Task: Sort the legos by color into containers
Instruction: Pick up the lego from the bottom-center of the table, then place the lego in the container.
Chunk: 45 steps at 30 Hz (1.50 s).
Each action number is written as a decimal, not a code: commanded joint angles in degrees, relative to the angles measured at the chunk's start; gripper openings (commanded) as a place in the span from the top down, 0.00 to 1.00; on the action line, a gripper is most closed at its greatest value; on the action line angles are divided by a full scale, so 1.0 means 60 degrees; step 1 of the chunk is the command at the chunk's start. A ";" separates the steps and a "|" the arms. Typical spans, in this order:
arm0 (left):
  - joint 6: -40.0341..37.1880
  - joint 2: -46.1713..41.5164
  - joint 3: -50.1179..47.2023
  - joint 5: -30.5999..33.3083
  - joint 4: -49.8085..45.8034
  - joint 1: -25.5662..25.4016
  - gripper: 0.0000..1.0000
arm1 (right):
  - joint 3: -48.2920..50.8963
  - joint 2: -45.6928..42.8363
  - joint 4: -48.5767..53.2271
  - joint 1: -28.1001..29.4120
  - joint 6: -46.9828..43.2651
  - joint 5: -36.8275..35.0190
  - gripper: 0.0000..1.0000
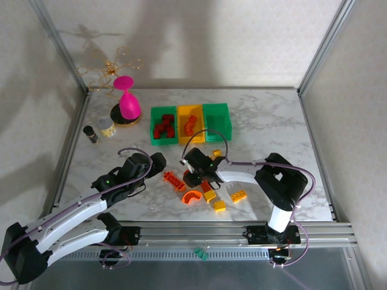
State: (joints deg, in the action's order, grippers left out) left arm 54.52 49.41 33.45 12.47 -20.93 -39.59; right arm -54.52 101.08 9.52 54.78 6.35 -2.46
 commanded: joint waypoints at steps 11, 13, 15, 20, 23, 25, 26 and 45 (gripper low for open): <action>0.0000 0.0177 0.0400 0.0092 -0.0058 0.0073 0.00 | -0.0569 -0.0909 0.0104 -0.0524 0.0274 0.0291 0.67; -0.0109 0.0349 0.0521 0.0026 0.0113 0.0064 0.00 | -0.0902 -0.1023 0.0193 -0.0767 0.0367 0.0184 0.67; -0.0224 0.0547 0.0669 -0.0038 0.0288 0.0074 0.00 | -0.1250 -0.1021 0.0173 -0.1001 0.0416 0.0058 0.67; -0.0512 0.1247 0.1151 -0.0042 0.0695 0.0079 0.00 | -0.2736 -0.0015 0.0435 -0.1581 0.0754 -0.0712 0.66; -0.0631 0.1634 0.1387 -0.0013 0.0945 0.0112 0.00 | -0.3680 0.0741 0.0455 -0.2009 0.0976 -0.0472 0.66; -0.0707 0.1862 0.1512 0.0002 0.1168 0.0171 0.00 | -0.4287 0.1303 0.0398 -0.2259 0.0999 -0.0425 0.65; -0.0723 0.1958 0.1554 0.0005 0.1260 0.0207 0.00 | -0.4572 0.1544 0.0440 -0.2349 0.1027 -0.0456 0.65; -0.0781 0.2270 0.1709 -0.0172 0.1456 0.0491 0.00 | -0.5814 0.2041 0.0934 -0.2672 0.0787 -0.1232 0.46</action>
State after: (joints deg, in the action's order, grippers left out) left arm 50.81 63.90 42.61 11.68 -11.77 -36.91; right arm -93.10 120.68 14.52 38.28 11.18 -9.43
